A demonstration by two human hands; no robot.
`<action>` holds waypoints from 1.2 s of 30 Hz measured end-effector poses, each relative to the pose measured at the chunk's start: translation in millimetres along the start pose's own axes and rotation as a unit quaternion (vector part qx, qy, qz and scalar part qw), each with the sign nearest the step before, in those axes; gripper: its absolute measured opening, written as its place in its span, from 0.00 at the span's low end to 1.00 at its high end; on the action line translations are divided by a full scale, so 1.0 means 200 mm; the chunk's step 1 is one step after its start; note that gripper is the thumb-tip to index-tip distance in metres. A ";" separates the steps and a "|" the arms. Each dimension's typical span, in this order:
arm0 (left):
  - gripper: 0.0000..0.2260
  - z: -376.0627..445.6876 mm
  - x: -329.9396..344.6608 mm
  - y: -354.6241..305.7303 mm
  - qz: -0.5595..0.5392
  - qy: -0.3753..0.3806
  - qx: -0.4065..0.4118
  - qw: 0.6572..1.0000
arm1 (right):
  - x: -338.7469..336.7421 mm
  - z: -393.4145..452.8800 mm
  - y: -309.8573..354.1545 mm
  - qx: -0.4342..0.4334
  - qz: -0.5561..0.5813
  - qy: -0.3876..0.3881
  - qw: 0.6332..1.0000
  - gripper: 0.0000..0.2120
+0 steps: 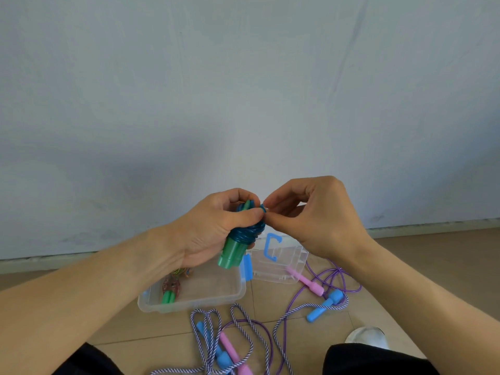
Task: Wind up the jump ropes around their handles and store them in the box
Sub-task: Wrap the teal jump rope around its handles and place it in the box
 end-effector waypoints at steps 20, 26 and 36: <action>0.09 -0.03 -0.03 -0.04 0.068 -0.004 0.034 0.997 | 0.04 -0.02 0.10 -0.236 -0.146 -0.016 0.960 0.25; 0.09 -0.05 -0.06 -0.05 0.063 -0.010 0.047 0.997 | 0.09 -0.07 -0.05 0.006 0.128 -0.120 0.984 0.23; 0.10 -0.08 -0.12 -0.12 0.325 -0.177 0.192 0.909 | 0.16 -0.05 -0.06 0.066 0.164 -0.098 0.979 0.10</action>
Point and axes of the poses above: each hand's wrist, its own z-axis towards the middle knuckle, its own x-axis out of the palm, y = z × x, the point moved 6 cm from there along z, towards the middle knuckle, and after that the axes turned 15 degrees about -x, right-handed, at the moved point
